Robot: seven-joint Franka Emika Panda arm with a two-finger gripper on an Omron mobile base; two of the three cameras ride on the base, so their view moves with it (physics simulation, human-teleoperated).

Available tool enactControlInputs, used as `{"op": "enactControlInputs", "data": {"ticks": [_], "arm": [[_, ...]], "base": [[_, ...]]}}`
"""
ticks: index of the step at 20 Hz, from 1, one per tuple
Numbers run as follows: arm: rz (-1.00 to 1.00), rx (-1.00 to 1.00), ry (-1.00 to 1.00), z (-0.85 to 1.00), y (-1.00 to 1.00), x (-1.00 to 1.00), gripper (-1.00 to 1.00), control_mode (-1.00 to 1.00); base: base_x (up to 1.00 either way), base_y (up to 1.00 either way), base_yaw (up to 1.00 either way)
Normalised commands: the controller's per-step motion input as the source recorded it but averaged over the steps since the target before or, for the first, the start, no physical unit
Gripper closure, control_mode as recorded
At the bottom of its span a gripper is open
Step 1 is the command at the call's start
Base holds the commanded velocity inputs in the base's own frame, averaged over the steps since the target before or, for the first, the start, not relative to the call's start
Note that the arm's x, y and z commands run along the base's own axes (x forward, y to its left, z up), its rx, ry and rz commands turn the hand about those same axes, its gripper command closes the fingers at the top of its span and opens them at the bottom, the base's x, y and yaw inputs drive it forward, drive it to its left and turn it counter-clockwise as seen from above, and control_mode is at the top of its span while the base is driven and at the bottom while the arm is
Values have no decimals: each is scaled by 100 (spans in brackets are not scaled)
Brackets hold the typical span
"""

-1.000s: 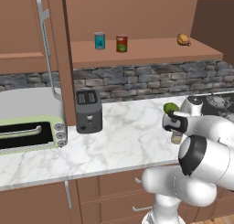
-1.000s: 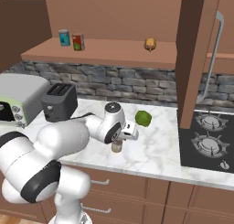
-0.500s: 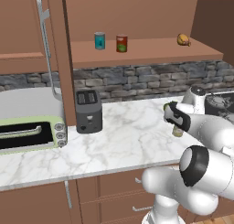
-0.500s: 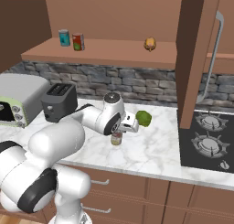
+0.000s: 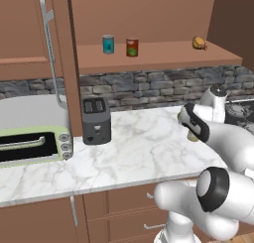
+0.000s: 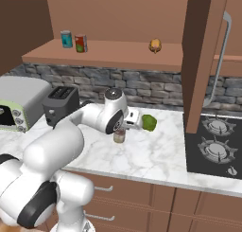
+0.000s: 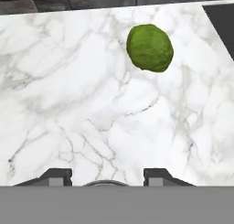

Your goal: Pick the cans from the counter and place them in their designated side in the cabinet.

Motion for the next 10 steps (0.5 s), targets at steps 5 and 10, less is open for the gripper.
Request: {"op": "enactControlInputs", "data": {"ticks": [5, 10], "arm": [[0, 0, -6, 32, 11, 0, 100, -100], [1, 0, -9, 32, 13, -5, 100, -100]], "base": [[0, 0, 0], [0, 0, 0]]}}
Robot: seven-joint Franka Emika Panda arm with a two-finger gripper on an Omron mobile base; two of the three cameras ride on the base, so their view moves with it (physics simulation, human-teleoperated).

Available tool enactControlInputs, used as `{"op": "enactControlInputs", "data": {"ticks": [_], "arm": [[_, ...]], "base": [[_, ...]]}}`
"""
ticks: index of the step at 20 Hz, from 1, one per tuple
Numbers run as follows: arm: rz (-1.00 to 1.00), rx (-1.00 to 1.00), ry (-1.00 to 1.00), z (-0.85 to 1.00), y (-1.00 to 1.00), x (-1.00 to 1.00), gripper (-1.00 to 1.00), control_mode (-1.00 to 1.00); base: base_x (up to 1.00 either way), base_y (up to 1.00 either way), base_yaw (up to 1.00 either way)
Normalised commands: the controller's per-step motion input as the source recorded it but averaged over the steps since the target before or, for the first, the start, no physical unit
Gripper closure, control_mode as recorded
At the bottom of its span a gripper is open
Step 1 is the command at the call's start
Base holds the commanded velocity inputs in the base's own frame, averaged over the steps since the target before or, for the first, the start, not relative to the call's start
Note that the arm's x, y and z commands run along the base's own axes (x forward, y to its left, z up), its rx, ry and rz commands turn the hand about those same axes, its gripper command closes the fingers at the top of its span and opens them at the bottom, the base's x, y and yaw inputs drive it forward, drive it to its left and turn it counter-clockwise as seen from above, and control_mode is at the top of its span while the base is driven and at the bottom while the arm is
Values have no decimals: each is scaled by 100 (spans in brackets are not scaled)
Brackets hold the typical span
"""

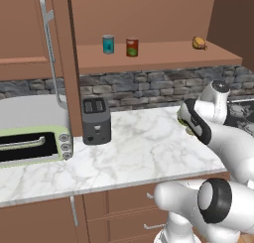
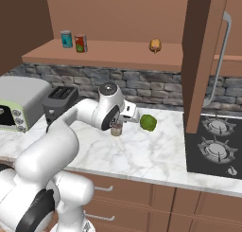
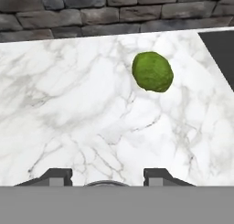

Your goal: Pick the cans from the counter and place them in their designated side in the cabinet.

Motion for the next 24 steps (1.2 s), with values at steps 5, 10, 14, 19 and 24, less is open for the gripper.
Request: {"op": "enactControlInputs", "data": {"ticks": [5, 10, 14, 19, 24], "arm": [[1, 0, -9, 34, 14, -10, 100, -100], [1, 0, -8, 34, 14, -8, 100, -100], [2, 0, -8, 34, 15, -8, 100, -100], [2, 0, -7, 31, 13, -13, 100, -100], [2, 0, -6, 26, 16, -10, 100, -100]], "base": [[0, 0, 0], [0, 0, 0], [0, 0, 0], [0, 0, 0], [0, 0, 0]]}}
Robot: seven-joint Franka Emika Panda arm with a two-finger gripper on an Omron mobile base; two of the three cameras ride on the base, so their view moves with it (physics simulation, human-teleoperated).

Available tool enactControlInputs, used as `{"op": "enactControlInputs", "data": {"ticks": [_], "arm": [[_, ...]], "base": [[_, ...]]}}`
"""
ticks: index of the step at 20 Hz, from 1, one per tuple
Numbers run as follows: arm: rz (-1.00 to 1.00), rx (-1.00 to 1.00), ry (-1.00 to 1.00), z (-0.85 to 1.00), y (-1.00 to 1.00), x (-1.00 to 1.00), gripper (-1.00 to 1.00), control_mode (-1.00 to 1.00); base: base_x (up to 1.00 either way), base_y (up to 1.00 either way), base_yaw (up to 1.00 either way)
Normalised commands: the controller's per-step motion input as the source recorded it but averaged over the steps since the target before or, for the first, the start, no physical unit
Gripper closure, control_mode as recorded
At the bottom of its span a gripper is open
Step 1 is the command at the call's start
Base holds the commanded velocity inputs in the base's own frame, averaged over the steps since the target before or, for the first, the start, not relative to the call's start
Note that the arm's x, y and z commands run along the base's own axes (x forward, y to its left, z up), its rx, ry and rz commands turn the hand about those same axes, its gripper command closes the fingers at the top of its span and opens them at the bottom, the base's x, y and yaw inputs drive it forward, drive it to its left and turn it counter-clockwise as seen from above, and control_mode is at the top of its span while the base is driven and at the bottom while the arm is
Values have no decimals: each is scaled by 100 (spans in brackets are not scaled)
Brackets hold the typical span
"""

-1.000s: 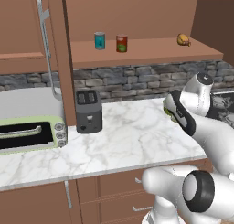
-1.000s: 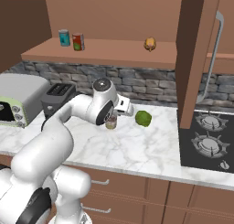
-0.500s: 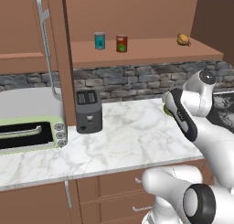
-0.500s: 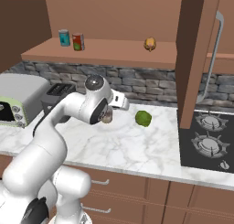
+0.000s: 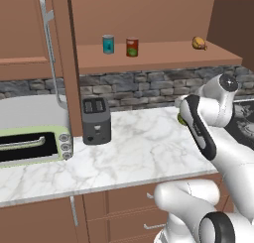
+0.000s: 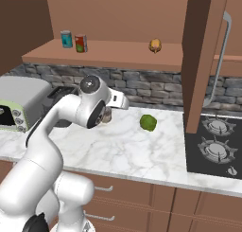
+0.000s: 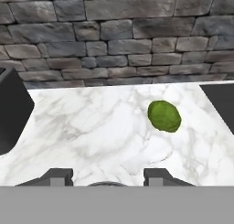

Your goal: Pick the cans from the counter and place them in their designated side in the cabinet.

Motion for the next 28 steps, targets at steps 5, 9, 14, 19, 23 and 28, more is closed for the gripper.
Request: {"op": "enactControlInputs", "data": {"ticks": [5, 9, 14, 19, 23, 28], "arm": [[2, 0, -2, 23, 17, -4, 100, -100], [3, 0, 0, 22, 17, -1, 100, -100], [4, 0, 2, 21, 16, -4, 100, -100], [4, 0, 2, 19, 17, -11, 100, -100], [3, 0, 0, 16, 19, -13, 100, -100], [3, 0, 0, 16, 18, -15, 100, -100]], "base": [[0, 0, 0], [0, 0, 0], [0, 0, 0], [0, 0, 0], [0, 0, 0], [0, 0, 0]]}}
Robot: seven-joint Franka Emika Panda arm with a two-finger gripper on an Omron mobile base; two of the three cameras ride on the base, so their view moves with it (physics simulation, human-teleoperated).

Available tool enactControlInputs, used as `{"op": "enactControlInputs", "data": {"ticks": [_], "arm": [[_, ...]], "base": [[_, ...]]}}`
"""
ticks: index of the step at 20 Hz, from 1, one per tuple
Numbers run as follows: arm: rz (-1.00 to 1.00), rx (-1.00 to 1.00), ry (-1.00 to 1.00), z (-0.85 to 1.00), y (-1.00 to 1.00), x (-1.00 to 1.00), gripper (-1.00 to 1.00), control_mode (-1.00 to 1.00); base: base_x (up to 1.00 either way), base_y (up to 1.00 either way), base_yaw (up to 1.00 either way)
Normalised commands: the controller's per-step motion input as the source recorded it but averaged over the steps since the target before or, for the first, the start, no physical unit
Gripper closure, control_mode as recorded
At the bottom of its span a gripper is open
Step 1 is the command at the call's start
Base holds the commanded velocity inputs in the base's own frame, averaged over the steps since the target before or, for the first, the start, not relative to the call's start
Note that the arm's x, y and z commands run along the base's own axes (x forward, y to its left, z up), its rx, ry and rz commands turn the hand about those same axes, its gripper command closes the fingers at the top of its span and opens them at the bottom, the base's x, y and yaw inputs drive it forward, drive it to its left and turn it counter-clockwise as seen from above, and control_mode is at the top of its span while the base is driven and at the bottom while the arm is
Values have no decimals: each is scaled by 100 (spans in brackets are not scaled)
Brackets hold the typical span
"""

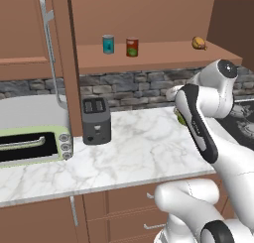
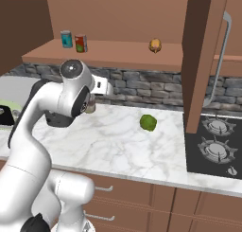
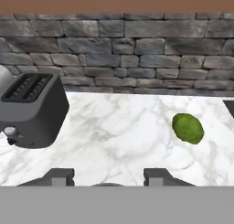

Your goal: Pick the cans from the counter and place them in their designated side in the cabinet.

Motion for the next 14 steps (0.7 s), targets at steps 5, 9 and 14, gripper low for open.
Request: {"op": "enactControlInputs", "data": {"ticks": [5, 9, 14], "arm": [[3, 0, -1, 17, 19, -14, 100, -100], [3, 0, 0, 19, 21, -15, 100, -100], [3, 0, 0, 21, 20, -15, 100, -100]], "base": [[0, 0, 0], [0, 0, 0], [0, 0, 0]]}}
